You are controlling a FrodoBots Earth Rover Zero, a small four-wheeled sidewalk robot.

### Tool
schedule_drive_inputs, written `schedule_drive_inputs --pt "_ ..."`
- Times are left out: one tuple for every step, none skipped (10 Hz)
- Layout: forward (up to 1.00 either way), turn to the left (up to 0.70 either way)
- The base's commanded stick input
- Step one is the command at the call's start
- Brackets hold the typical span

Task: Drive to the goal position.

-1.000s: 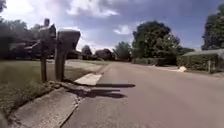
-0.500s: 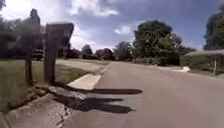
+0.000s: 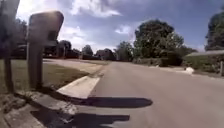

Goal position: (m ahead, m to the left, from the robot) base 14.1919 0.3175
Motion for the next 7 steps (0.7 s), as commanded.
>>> schedule_drive_inputs --pt "1.0 0.0" --pt "1.0 -0.13" --pt "1.0 -0.3" --pt "1.0 -0.28" --pt "1.0 -0.02" --pt "1.0 0.0" --pt "1.0 0.0"
